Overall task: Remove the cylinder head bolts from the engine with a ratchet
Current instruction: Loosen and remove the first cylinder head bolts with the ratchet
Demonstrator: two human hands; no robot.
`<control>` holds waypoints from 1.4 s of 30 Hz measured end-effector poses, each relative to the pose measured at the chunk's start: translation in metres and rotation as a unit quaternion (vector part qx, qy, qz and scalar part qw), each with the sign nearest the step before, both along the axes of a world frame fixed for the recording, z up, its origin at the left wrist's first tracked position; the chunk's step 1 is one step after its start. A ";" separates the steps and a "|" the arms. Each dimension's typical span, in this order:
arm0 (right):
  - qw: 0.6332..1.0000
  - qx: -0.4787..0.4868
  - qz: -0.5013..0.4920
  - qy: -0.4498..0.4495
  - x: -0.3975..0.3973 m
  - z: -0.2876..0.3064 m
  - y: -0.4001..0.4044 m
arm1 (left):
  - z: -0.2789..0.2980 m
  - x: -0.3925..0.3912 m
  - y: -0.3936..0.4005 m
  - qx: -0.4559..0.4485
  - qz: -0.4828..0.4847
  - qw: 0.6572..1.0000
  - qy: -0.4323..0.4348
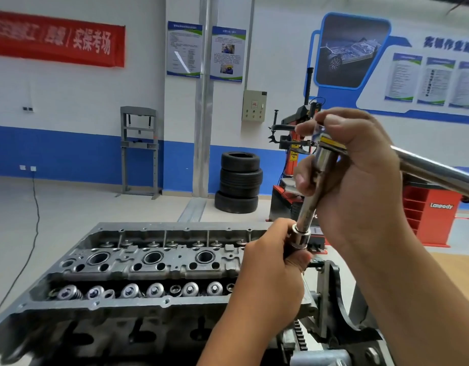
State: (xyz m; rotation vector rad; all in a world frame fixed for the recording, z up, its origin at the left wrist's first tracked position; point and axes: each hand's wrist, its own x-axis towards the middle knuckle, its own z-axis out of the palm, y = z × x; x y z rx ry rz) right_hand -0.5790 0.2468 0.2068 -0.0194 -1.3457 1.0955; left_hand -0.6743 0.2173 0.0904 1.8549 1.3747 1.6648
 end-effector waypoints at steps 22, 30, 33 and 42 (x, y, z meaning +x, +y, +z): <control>0.939 -0.044 0.328 -0.089 0.011 0.016 0.021 | 0.000 -0.006 0.000 0.015 -0.024 0.999 -0.028; 0.996 -0.035 0.082 -0.016 0.007 0.000 0.006 | 0.000 0.000 0.002 0.014 0.002 0.999 -0.033; 0.995 -0.015 0.086 -0.044 0.002 0.006 0.005 | 0.000 -0.003 0.001 0.008 0.001 0.999 -0.044; 0.990 -0.054 0.126 -0.038 0.010 0.005 0.001 | 0.005 0.003 0.000 0.016 -0.005 0.999 -0.042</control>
